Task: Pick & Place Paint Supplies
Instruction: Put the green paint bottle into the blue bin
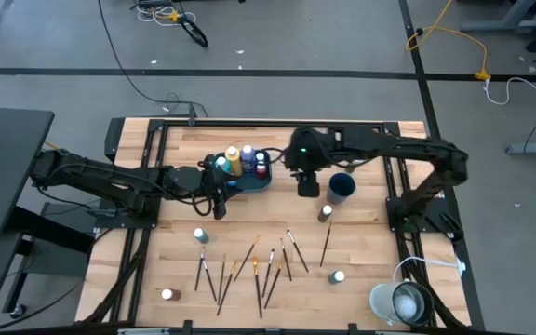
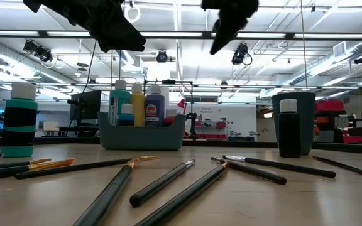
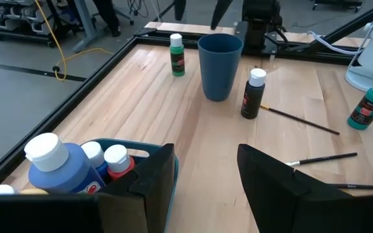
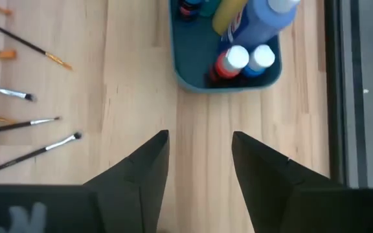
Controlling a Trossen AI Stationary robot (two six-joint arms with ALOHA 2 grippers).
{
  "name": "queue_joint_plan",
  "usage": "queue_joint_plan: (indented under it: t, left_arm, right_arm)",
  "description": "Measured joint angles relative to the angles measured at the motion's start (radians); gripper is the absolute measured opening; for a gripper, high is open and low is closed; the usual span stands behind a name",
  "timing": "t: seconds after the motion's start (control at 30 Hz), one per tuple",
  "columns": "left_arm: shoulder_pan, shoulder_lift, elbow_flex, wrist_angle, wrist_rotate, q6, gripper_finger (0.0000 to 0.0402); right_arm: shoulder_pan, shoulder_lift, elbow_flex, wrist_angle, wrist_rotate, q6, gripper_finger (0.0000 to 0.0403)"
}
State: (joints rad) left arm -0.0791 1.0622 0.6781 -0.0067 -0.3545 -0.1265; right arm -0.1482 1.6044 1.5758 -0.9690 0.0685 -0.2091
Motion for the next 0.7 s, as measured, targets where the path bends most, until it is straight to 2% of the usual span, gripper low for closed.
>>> queue_joint_plan:
  t: [0.23, 0.37, 0.7]
  left_arm:
    - [0.000, 0.000, 0.000, 0.007, 0.000, -0.002, 0.0178]
    - [0.000, 0.000, 0.000, 0.019, 0.000, -0.009, 0.0178]
    - [0.000, 0.000, 0.000, 0.025, 0.000, -0.009, 0.0178]
  right_arm:
    - [-0.025, -0.243, -0.302, 0.170, 0.007, 0.073, 0.0165]
    - [-0.050, -0.372, -0.439, 0.242, 0.088, 0.102, 0.0165]
    - [-0.139, -0.548, -0.614, 0.243, 0.271, 0.245, 0.0165]
